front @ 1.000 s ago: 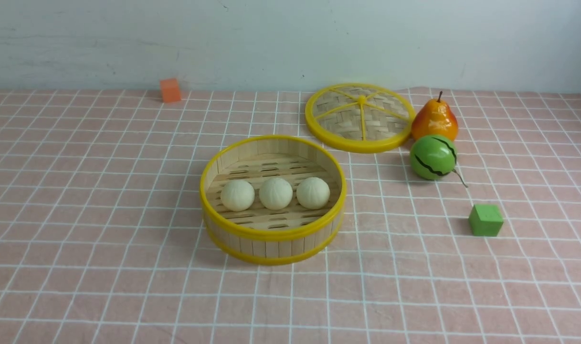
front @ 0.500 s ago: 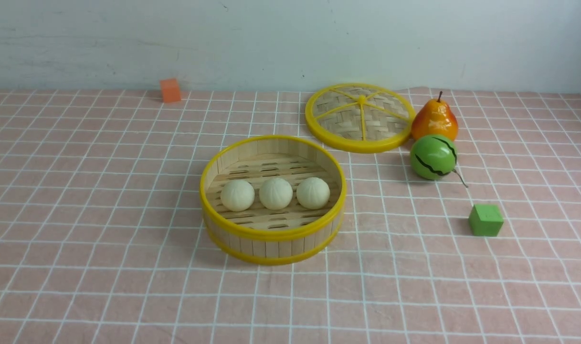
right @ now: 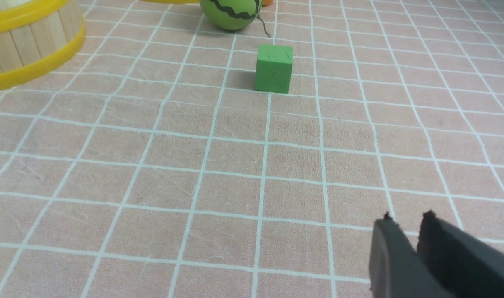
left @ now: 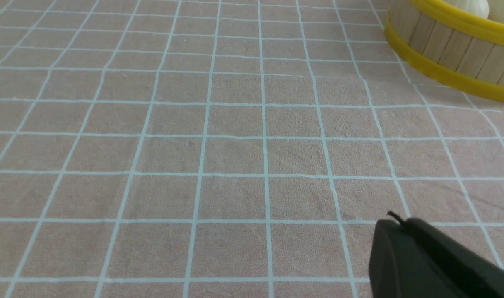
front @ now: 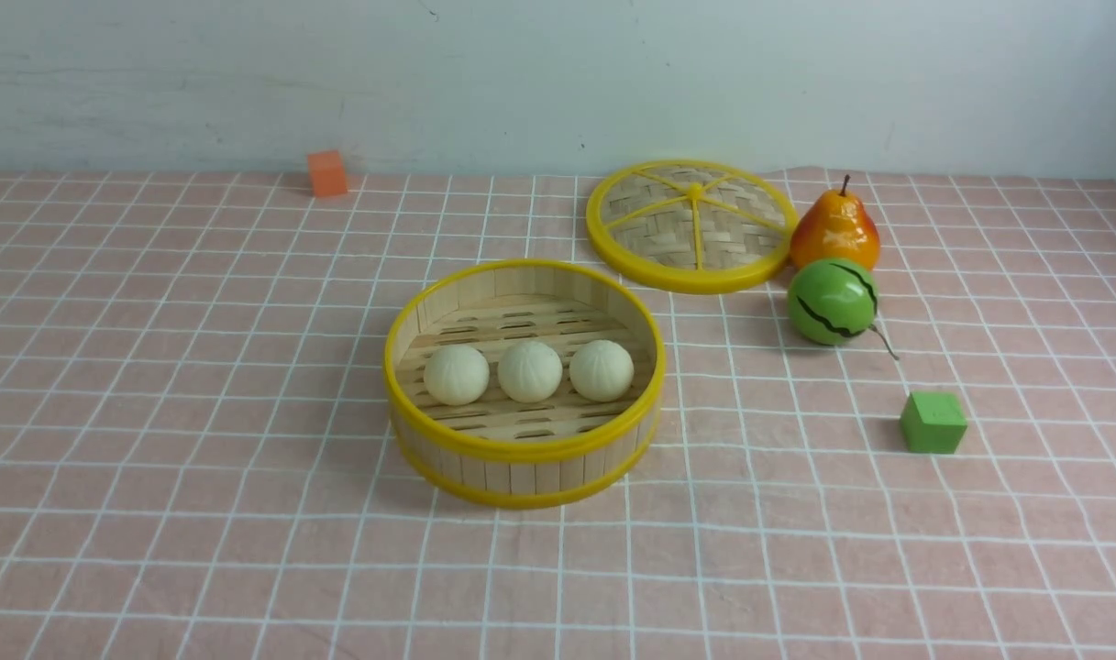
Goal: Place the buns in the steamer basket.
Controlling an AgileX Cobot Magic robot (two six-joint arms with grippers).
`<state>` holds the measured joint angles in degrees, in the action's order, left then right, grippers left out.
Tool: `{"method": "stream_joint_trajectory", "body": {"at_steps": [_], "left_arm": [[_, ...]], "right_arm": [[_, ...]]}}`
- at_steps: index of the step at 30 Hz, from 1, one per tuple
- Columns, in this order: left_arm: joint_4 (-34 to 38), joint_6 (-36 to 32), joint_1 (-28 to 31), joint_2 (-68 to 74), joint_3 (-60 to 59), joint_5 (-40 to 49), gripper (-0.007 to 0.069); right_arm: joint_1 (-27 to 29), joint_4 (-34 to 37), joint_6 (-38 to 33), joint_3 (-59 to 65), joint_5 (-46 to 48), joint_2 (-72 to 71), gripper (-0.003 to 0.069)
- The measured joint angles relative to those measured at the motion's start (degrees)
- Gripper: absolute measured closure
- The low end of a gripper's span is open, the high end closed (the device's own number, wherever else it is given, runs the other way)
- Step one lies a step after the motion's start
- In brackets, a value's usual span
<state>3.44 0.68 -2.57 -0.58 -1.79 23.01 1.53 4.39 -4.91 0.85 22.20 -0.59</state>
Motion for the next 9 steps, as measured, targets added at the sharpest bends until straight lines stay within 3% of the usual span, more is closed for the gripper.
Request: {"method": "stream_joint_trajectory", "body": {"at_steps": [9], "left_arm": [[0.00,0.00,0.00,0.00,0.00,0.00,0.0637]], "right_arm": [[0.00,0.00,0.00,0.00,0.00,0.00,0.0532]]}}
